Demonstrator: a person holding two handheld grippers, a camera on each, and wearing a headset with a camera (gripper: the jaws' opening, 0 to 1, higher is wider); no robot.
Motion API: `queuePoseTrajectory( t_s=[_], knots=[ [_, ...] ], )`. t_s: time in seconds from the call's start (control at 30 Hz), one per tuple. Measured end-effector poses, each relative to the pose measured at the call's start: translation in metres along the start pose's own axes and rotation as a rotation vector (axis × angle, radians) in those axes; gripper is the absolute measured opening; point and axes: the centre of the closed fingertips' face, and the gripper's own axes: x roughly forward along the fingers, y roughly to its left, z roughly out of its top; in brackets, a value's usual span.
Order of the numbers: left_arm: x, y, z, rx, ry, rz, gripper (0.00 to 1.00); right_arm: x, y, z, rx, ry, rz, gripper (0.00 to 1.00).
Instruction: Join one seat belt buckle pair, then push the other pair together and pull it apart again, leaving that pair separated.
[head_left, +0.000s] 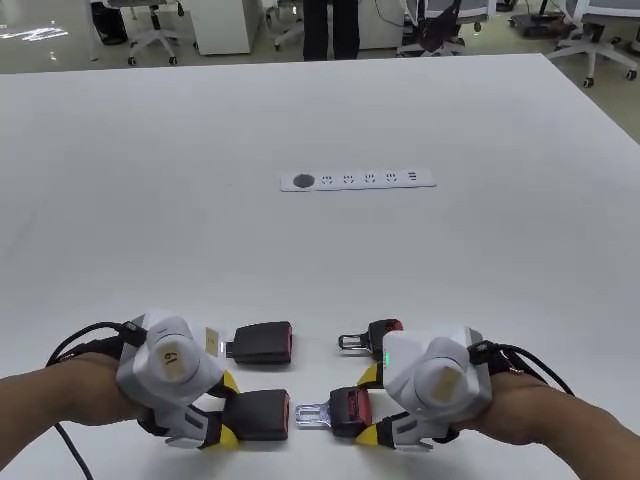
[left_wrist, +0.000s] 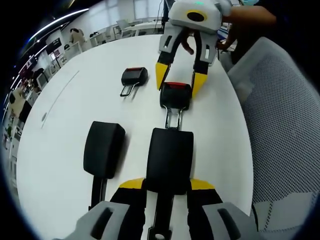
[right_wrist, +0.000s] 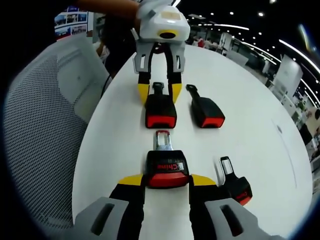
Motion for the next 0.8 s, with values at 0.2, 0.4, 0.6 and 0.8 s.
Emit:
queuePoseTrajectory(
  t_s=[0.2, 0.4, 0.6, 0.8],
  knots=[
    [0.0, 0.001, -0.001, -0.001, 0.001, 0.0, 0.33, 0.004, 0.0, 0.007, -0.016, 0.013, -0.003, 0.31],
    [0.001, 0.002, -0.002, -0.007, 0.0, 0.001, 0.33, 0.011, 0.002, 0.013, -0.031, 0.015, -0.003, 0.31],
    [0.001, 0.003, -0.003, -0.013, -0.004, 0.003, 0.33, 0.017, 0.002, 0.015, -0.024, 0.02, -0.002, 0.31],
    [0.001, 0.003, -0.003, -0.015, -0.013, 0.003, 0.32, 0.017, 0.002, 0.014, -0.017, 0.007, -0.002, 0.3]
  ],
)
